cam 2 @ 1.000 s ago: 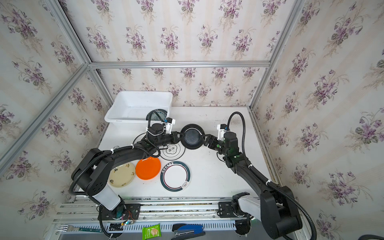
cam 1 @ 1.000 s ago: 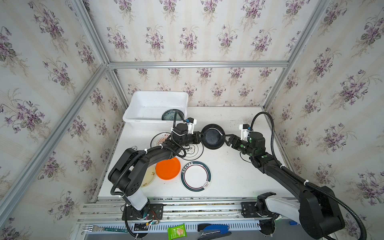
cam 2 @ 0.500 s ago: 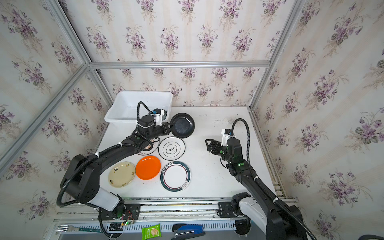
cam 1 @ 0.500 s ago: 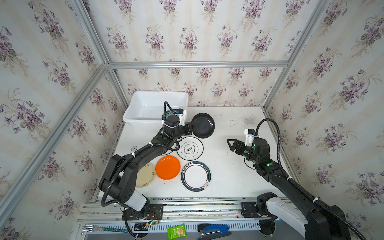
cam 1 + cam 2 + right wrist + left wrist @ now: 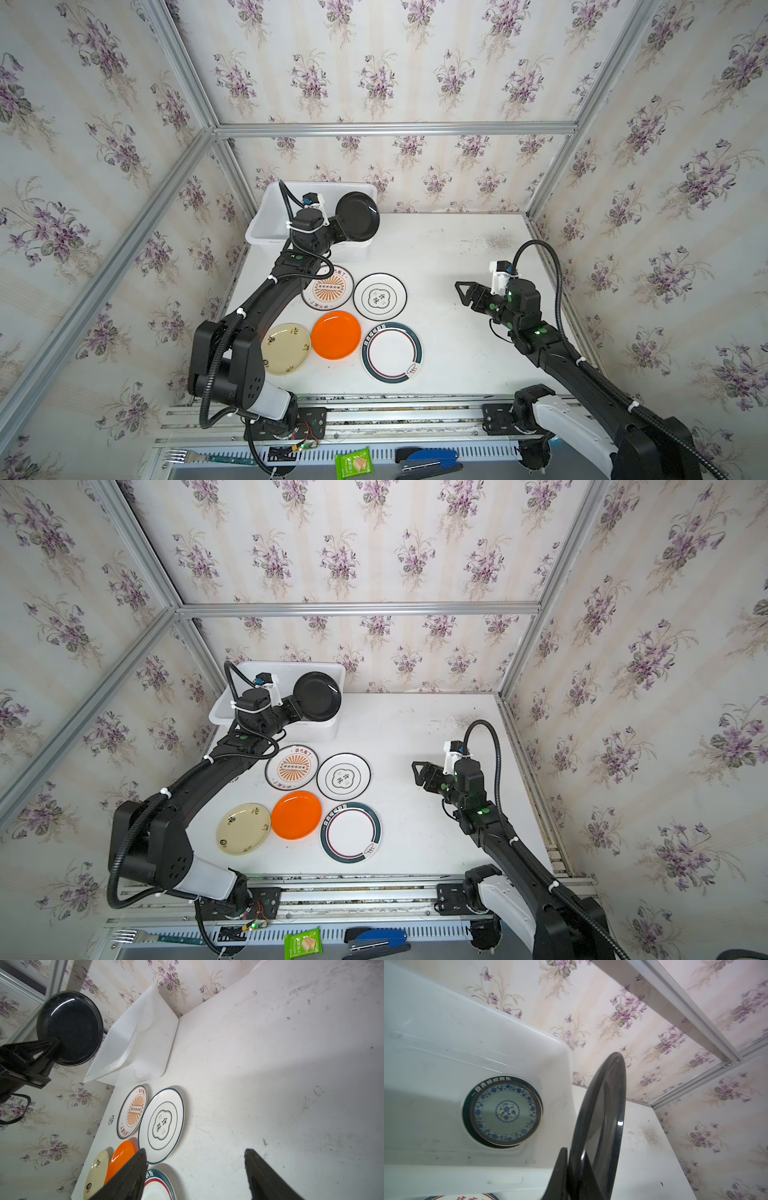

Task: Place the plates into the plastic bin on the countertop
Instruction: 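Carry the black plate into the bin with the left gripper while the right withdraws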

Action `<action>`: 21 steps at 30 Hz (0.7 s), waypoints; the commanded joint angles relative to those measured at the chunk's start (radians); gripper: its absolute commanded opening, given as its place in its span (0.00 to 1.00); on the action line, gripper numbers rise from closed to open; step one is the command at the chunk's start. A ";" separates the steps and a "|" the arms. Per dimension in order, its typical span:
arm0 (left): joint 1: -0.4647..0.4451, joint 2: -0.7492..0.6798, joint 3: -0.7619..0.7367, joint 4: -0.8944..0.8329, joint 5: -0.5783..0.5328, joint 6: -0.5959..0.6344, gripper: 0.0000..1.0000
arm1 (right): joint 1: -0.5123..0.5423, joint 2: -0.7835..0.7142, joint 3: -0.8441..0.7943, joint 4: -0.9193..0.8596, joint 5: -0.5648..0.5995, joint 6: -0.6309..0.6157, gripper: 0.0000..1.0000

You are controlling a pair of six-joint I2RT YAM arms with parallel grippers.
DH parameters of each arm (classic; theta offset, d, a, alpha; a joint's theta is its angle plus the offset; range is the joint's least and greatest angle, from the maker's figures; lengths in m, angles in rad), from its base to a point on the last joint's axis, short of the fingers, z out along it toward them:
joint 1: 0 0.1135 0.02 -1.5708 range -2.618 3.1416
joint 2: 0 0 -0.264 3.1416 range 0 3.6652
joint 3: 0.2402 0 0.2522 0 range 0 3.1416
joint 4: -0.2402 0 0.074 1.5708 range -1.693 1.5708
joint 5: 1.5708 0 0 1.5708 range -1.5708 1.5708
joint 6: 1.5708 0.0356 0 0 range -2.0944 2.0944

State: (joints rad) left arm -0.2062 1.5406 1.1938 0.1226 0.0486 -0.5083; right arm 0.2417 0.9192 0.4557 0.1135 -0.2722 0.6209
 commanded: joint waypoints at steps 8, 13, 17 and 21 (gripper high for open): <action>0.083 0.224 0.287 -0.250 -0.103 0.071 0.00 | 0.001 -0.060 -0.006 -0.026 0.029 -0.011 0.76; 0.083 0.307 0.385 -0.351 -0.180 0.130 0.01 | 0.001 -0.061 0.010 -0.041 0.014 0.015 0.76; 0.087 0.379 0.478 -0.441 -0.198 0.163 0.01 | 0.001 -0.062 0.017 -0.050 0.026 0.015 0.77; 0.093 0.429 0.529 -0.483 -0.194 0.170 0.02 | 0.001 -0.054 0.014 -0.046 0.030 0.020 0.76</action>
State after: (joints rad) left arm -0.1173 1.9518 1.6932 -0.3126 -0.1291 -0.3645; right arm 0.2401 0.8608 0.4572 0.0525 -0.2539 0.6319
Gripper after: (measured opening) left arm 0.101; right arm 0.765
